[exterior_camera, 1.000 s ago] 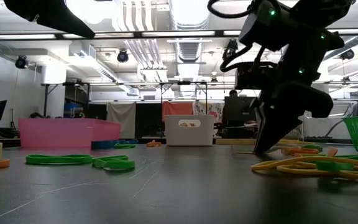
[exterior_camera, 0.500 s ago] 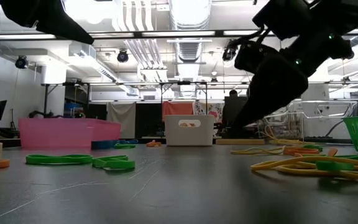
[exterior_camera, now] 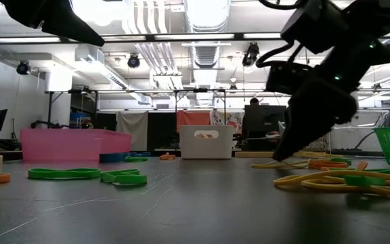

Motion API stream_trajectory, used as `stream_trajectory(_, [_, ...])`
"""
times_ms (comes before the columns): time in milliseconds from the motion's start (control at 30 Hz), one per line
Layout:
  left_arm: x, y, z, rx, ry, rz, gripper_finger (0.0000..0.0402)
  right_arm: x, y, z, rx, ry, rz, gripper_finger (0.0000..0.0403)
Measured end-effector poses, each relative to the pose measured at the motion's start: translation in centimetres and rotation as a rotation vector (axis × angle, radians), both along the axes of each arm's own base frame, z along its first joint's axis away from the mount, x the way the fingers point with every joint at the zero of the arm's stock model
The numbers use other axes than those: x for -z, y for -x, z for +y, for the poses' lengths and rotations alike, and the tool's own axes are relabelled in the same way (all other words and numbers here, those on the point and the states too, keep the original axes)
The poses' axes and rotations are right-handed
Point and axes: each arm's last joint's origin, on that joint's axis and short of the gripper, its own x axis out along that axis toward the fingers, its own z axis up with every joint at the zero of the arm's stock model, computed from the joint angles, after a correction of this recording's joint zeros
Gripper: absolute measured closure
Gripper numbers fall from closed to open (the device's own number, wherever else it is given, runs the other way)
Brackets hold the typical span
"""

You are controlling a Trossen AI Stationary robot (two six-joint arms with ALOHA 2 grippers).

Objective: Sort rubber bands into baskets
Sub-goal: Put the yellow rubber band into the transparent bin

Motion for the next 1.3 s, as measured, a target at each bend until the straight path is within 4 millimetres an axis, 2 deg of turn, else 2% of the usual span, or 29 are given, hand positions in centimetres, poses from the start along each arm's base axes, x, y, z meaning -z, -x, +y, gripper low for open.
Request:
stream_trajectory(100, [0.0,0.0,0.0,0.000,0.000,0.000,0.0270,0.6,0.1,0.0,-0.020,0.020,0.025,0.0210])
stream_trajectory(233, [0.0,0.0,0.0,0.000,0.001,-0.001,0.0270,2.3,-0.1,0.1,-0.025,0.045,0.075,0.0225])
stream_trajectory(333, [0.0,0.0,0.0,0.000,0.001,-0.001,0.0270,3.6,-0.2,0.1,-0.045,0.060,0.110,0.0271])
stream_trajectory(467, [0.0,0.0,0.0,-0.001,0.000,-0.001,0.0270,4.6,-0.2,0.1,-0.044,0.071,0.142,0.0369])
stream_trajectory(600, [0.0,0.0,0.0,-0.002,0.000,-0.001,0.0270,4.5,-0.4,0.1,-0.042,0.070,0.117,0.0391])
stream_trajectory(867, [0.0,0.0,0.0,-0.002,0.000,-0.001,0.0270,0.9,-1.0,0.0,-0.046,0.109,-0.083,0.0394])
stream_trajectory(1067, [0.0,-0.1,0.0,-0.002,0.003,-0.005,0.0270,-3.3,-1.5,-0.4,0.033,0.232,-0.328,0.0394])
stream_trajectory(1200, [0.0,-0.1,0.0,-0.003,0.003,-0.007,0.0270,-6.0,-1.3,-0.9,0.149,0.352,-0.466,0.0394])
stream_trajectory(1300, [0.0,-0.1,0.0,-0.003,0.005,-0.010,0.0270,-7.3,-0.7,-1.6,0.288,0.507,-0.471,0.0394])
